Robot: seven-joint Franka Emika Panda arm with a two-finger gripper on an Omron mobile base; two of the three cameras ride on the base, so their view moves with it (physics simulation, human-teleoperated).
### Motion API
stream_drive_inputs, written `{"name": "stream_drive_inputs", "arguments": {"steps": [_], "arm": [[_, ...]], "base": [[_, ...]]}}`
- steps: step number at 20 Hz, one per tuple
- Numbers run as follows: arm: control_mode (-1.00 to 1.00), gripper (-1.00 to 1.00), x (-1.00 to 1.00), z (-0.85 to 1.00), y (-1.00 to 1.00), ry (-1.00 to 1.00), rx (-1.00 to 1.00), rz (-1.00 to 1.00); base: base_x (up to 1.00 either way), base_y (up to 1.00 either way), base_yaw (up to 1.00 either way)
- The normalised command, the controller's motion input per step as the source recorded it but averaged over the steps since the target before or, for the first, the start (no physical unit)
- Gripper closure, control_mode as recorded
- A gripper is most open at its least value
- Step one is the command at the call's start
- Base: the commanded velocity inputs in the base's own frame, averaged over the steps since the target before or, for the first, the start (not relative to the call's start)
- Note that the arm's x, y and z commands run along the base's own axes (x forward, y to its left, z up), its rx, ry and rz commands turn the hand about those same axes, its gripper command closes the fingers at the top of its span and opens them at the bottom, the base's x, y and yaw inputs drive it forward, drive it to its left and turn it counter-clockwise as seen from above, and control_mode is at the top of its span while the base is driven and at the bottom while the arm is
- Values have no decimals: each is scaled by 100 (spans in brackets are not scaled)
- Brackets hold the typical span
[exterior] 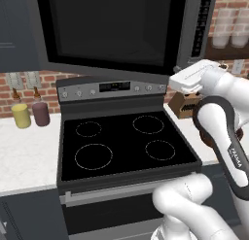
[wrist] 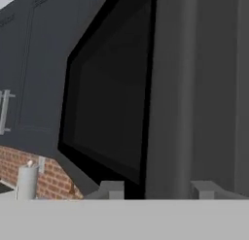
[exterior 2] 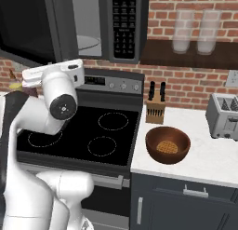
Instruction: Open the microwave, place the bowl with waffle inside the microwave, then close the microwave door and turn it on.
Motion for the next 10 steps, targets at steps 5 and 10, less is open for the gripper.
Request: {"name": "stream_drive_inputs", "arguments": {"steps": [5, 10], "arm": [[-100, 100, -100, 11, 99, 24, -36, 34], [-100, 100, -100, 6, 100, 29, -39, 29]], "base": [[0, 0, 0], [0, 0, 0]]}}
